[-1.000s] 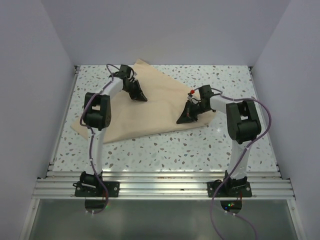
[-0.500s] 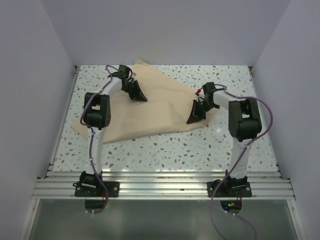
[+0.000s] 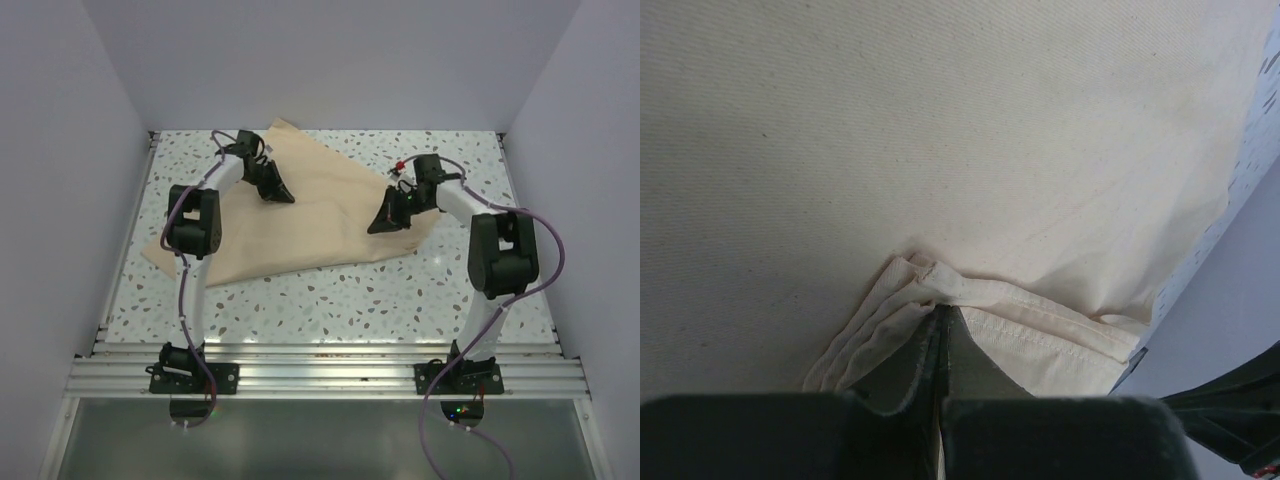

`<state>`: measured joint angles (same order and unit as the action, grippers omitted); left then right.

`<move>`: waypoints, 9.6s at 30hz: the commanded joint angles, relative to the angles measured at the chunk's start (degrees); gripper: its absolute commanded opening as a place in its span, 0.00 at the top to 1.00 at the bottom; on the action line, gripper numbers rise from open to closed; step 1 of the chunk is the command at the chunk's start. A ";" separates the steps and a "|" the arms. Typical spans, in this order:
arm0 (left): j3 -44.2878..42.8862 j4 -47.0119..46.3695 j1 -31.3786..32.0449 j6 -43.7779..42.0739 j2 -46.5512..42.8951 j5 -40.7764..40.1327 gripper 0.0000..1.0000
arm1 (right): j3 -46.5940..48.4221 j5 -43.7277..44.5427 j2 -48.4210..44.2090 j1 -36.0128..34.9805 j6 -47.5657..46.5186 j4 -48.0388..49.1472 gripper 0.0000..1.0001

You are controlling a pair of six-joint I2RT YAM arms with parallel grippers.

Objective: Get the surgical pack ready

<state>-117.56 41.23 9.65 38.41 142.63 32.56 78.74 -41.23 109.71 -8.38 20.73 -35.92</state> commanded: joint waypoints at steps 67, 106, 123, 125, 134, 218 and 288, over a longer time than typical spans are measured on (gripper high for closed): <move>52.26 3.51 -42.34 -11.17 -47.28 -29.13 0.18 | 69.09 23.48 47.43 -24.40 8.45 1.47 1.00; 42.50 -7.14 -41.65 -10.64 -30.47 -25.96 1.00 | 68.30 24.36 50.86 -26.33 6.86 1.03 1.00; 31.69 -0.89 -21.97 -3.52 -49.90 -18.76 1.00 | 68.66 26.47 54.38 -25.98 7.92 -7.50 1.00; 30.02 -1.76 -18.20 -2.82 -49.73 -16.58 1.00 | 68.83 26.56 54.73 -25.98 7.75 -8.19 1.00; 25.36 -3.70 -2.55 -1.15 -47.01 -12.87 1.00 | 70.06 27.61 55.17 -25.72 5.90 -8.99 1.00; 8.22 -3.53 15.75 0.00 -19.32 -3.99 1.00 | 58.02 7.21 37.51 -6.30 27.10 10.71 1.00; 7.26 2.62 27.35 -8.79 -11.41 -10.76 1.00 | 18.04 30.69 18.18 17.17 2.03 -0.55 0.37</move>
<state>-108.29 41.50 36.88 31.40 130.41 22.55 97.12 -11.94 125.69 8.91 23.88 -35.14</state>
